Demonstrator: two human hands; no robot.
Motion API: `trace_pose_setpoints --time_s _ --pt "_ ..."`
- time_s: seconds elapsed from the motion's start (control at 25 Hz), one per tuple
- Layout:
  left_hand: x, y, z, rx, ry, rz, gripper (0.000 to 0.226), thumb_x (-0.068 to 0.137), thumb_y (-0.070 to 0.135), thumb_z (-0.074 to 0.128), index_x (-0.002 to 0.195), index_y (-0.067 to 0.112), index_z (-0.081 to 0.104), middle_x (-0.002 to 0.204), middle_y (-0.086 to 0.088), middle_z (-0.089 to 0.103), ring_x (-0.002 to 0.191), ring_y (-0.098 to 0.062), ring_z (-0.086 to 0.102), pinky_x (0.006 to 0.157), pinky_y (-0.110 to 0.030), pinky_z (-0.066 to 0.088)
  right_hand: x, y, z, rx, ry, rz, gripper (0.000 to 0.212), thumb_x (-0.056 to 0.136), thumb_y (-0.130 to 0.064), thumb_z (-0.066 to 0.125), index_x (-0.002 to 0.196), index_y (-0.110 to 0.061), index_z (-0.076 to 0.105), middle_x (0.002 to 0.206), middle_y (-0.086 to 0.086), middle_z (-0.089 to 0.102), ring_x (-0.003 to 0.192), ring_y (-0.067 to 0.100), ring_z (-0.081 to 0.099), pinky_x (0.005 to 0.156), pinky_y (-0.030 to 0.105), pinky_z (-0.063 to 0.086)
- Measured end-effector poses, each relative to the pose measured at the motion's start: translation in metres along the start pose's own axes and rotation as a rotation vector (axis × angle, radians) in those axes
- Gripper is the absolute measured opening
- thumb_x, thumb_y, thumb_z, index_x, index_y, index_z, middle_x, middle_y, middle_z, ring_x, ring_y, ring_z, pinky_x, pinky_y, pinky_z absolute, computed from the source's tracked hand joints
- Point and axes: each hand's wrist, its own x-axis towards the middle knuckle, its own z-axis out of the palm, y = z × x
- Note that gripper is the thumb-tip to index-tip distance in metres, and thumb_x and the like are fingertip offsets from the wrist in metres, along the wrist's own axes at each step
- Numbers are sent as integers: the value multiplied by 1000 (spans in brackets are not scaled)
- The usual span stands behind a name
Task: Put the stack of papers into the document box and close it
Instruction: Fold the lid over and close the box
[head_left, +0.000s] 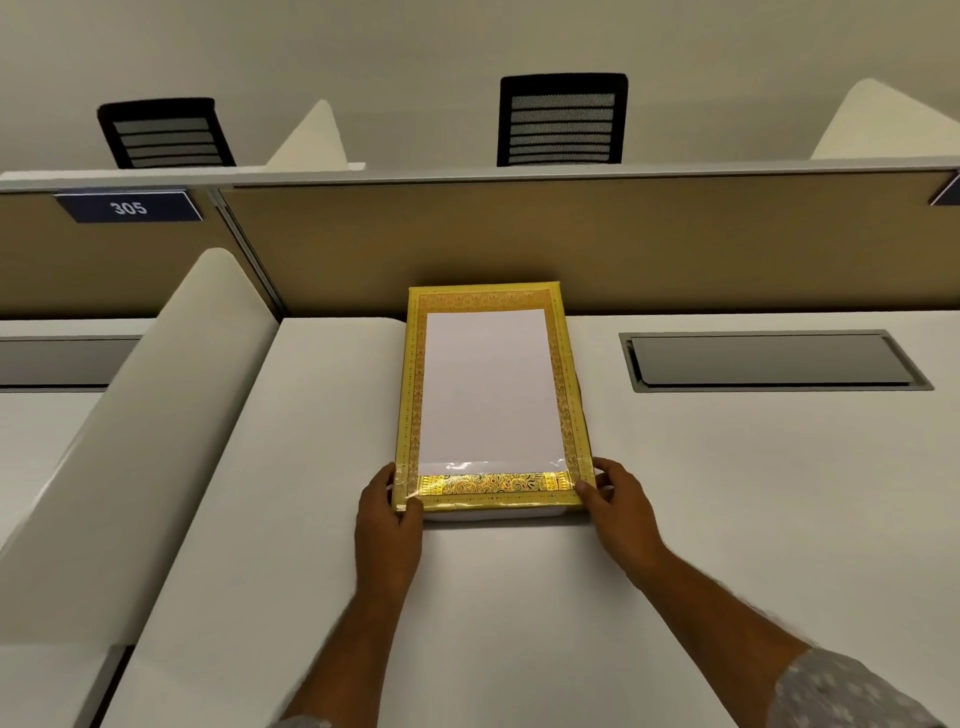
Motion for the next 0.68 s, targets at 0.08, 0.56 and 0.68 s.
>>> trace_pose_setpoints --time_s 0.08,0.56,0.68 --pt "24 8 5 58 -38 -1 52 99 9 66 149 17 53 135 -7 66 120 -28 65 100 -43 59 14 -4 1 -21 -35 -2 48 103 -20 66 149 -19 53 136 10 66 114 24 66 94 37 59" --pt "167 49 48 545 -129 116 66 107 51 46 164 23 29 150 -20 52 136 -42 51 108 -60 47 126 -49 5 -626 -167 -119 71 108 -52 41 169 -29 12 155 15 50 134 35 60 108 45 52" --pt "174 47 56 569 -75 124 65 106 53 45 163 24 31 149 -18 51 134 -41 51 104 -58 48 151 -57 14 -706 -172 -128 73 109 -52 39 170 -27 7 155 16 50 133 35 61 106 47 53"
